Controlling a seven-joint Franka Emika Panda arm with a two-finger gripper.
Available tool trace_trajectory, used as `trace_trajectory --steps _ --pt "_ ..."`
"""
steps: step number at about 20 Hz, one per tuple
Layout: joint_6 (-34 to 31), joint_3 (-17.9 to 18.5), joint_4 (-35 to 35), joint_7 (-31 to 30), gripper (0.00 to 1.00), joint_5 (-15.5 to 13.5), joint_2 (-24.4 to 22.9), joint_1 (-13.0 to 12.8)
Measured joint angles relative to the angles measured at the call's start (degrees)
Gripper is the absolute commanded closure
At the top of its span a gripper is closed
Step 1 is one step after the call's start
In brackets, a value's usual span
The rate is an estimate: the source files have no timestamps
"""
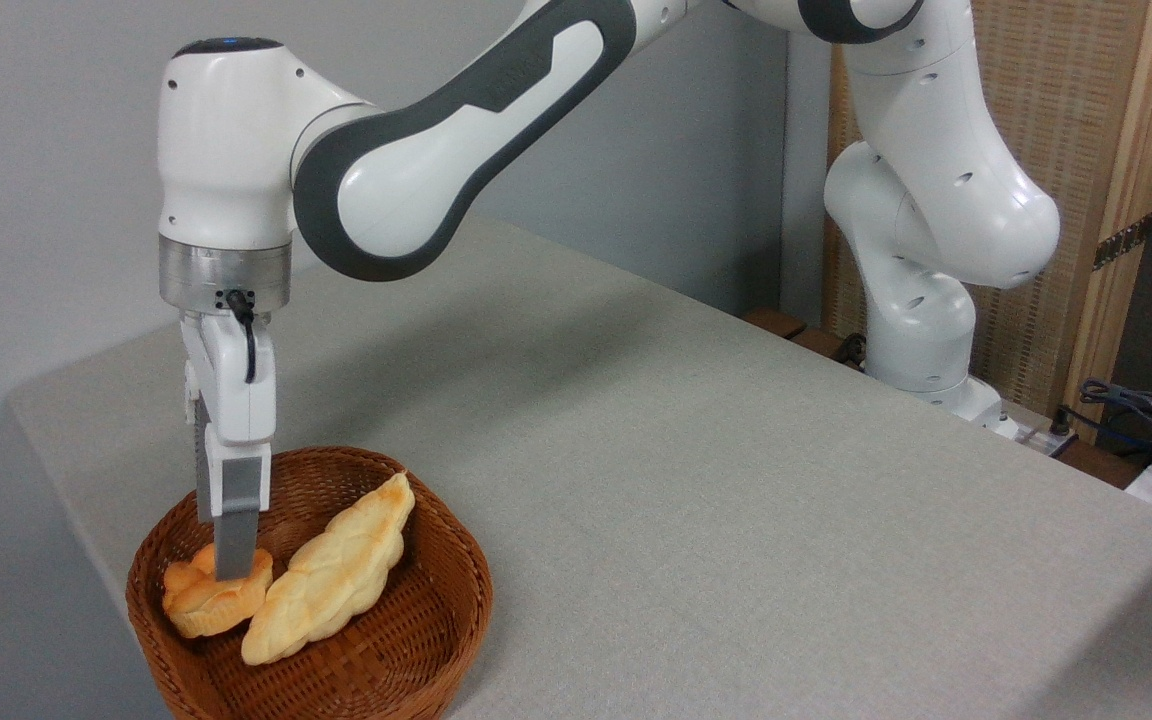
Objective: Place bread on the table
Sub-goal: 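Close the gripper fingers around the small orange bun in the basket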
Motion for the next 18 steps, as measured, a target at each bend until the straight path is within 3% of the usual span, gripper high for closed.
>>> trace_trajectory --steps 8,18 --pt "0.0 0.0 -1.3 0.1 0.0 2.0 0.7 0.0" --pt "2.9 -0.1 -1.3 0.1 0.0 2.0 1.7 0.0"
